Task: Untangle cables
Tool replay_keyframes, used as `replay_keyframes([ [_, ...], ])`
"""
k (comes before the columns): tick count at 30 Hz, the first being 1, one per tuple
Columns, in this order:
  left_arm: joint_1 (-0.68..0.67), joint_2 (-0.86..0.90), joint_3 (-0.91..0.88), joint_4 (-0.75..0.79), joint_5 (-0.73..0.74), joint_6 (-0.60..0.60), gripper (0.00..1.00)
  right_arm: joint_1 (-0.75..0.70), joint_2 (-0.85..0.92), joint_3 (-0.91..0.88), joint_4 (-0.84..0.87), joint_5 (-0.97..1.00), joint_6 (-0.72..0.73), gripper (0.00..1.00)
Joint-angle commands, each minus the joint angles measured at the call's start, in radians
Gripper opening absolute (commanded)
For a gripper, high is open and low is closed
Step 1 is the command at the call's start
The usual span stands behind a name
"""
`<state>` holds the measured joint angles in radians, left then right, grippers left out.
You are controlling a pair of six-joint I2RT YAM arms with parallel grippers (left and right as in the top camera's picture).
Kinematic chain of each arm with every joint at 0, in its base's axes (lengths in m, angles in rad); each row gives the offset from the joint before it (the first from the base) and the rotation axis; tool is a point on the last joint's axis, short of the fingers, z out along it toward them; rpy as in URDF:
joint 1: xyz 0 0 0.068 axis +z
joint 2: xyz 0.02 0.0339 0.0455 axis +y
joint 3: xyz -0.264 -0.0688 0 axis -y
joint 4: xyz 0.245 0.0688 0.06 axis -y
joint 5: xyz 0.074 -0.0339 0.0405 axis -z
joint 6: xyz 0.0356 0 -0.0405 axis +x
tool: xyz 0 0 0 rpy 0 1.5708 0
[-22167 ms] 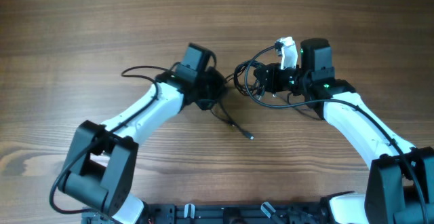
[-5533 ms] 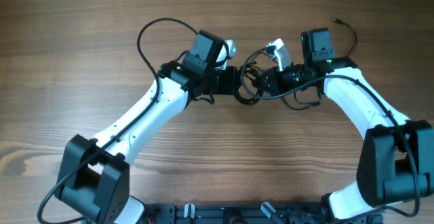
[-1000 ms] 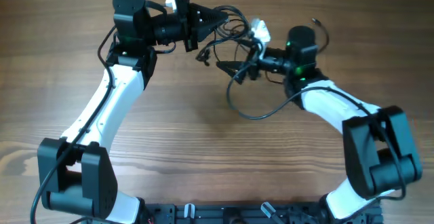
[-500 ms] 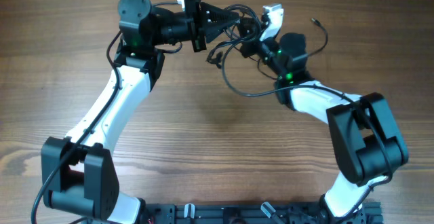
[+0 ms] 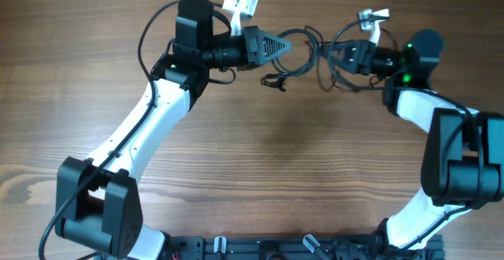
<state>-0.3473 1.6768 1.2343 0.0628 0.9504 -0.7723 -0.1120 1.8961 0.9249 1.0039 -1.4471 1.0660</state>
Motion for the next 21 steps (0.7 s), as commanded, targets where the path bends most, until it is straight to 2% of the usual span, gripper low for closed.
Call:
replay_keyframes([
  [1,-0.028,-0.006,0.002,-0.085,-0.302,0.212,0.04,-0.029,-0.018,-0.005,0.006,-0.056,0.086,1.0],
  [3,-0.053,-0.006,0.002,-0.14,-0.425,0.272,0.04,-0.019,-0.018,-0.029,0.005,-0.042,0.094,1.0],
  [6,-0.067,-0.006,0.002,-0.154,-0.584,0.233,0.04,0.035,-0.018,-0.088,-0.019,0.049,0.179,1.0],
  [8,-0.065,-0.006,0.002,-0.154,-0.724,0.101,0.04,0.081,-0.018,-0.11,-0.025,0.055,0.203,1.0],
  [9,-0.063,-0.006,0.002,-0.153,-0.828,0.006,0.04,0.135,-0.018,-0.126,-0.025,0.053,0.202,1.0],
  [11,-0.034,-0.006,0.002,-0.148,-0.933,-0.183,0.04,0.199,-0.018,-0.13,-0.023,0.082,0.193,1.0],
  [13,0.01,-0.006,0.002,-0.149,-0.964,-0.322,0.04,0.208,-0.018,-0.13,-0.017,0.171,0.188,1.0],
  [14,0.043,-0.006,0.002,-0.148,-0.956,-0.373,0.04,0.187,-0.018,-0.129,-0.02,0.266,0.129,1.0],
  [17,0.127,-0.006,0.002,-0.125,-0.772,-0.32,0.04,0.097,-0.018,-0.127,-0.122,0.632,-0.192,1.0],
  [18,0.15,-0.006,0.002,-0.098,-0.63,-0.214,0.04,0.053,-0.019,-0.122,-0.144,0.733,-0.261,0.99],
  [19,0.156,-0.006,0.002,-0.086,-0.541,-0.133,0.04,0.023,-0.023,-0.116,-0.143,0.729,-0.249,1.0],
  [21,0.136,-0.006,0.002,-0.085,-0.336,0.156,0.04,-0.069,-0.069,-0.104,-0.162,0.635,-0.166,1.0],
])
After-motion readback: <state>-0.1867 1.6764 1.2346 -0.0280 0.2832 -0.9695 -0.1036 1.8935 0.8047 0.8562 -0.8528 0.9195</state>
